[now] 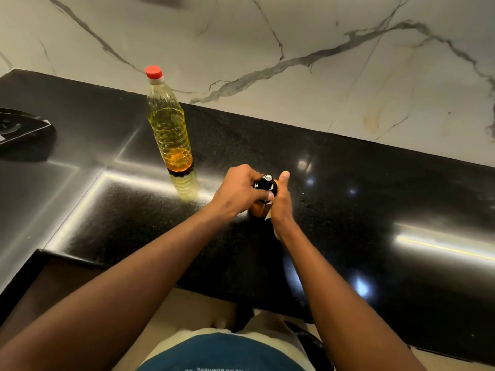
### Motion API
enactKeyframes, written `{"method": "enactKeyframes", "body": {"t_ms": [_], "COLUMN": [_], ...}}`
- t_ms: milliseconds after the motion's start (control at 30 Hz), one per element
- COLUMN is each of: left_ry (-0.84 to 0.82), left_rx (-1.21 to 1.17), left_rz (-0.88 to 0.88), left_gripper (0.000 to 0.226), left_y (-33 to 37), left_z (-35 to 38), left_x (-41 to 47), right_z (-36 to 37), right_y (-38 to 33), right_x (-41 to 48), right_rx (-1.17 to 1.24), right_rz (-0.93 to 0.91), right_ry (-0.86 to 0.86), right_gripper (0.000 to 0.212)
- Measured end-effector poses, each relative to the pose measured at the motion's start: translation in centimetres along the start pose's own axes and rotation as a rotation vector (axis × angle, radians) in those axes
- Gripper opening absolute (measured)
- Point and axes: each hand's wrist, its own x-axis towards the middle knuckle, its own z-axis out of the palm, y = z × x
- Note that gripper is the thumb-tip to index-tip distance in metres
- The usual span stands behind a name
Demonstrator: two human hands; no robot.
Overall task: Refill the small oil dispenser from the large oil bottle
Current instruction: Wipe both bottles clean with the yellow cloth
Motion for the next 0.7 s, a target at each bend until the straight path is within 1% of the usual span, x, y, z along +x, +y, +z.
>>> {"method": "enactKeyframes", "body": {"t_ms": [67,133,167,233,333,433,500,567,633,700], "left_ry": [0.003,0.005,0.006,-0.005,-0.01,-0.002,0.005,0.007,0.01,0.018], "left_rx": [-0.005,-0.003,0.004,0.008,-0.026,-0.026,-0.009,-0.003,-0.004,-0.009], "left_rz": [-0.005,-0.002,0.004,0.012,-0.005,-0.002,0.004,-0.007,-0.014,-0.01], "left_gripper": [0.02,0.021,0.021,0.021,0.022,0.021,0.021,0.023,0.023,0.022], "left_y": [-0.2,-0.3,-0.4,-0.3,-0.3,-0.2,-0.2,-0.2,-0.2,0.0], "left_z": [0.1,0.0,-0.1,-0.1,-0.1,-0.2,-0.2,-0.1,-0.1,-0.1], "left_x": [0.0,0.1,0.2,0.2,0.2,0.1,0.1,0.1,0.0,-0.1], "right_z": [0.2,0.4,0.5,0.4,0.0,-0.3,-0.6,-0.8,-0.6,0.1], "right_y": [2.0,3.5,3.9,3.9,2.6,0.1,-2.4,-3.4,-2.8,-1.6], "right_x": [-1.0,-2.4,-3.0,-3.4,-1.3,1.0,1.1,1.0,0.9,-0.2], "right_rx": [-0.026,-0.04,-0.035,-0.022,-0.01,0.006,0.063,0.129,0.16,0.25], "right_rz": [-0.029,-0.1,-0.125,-0.134,-0.035,0.061,0.087,0.079,0.075,0.041], "right_ry": [0.029,0.061,0.058,0.048,0.048,-0.036,-0.126,-0.194,-0.164,-0.078], "right_gripper": [0.093,0.089,0.087,0.089,0.099,0.108,0.099,0.095,0.091,0.082]}}
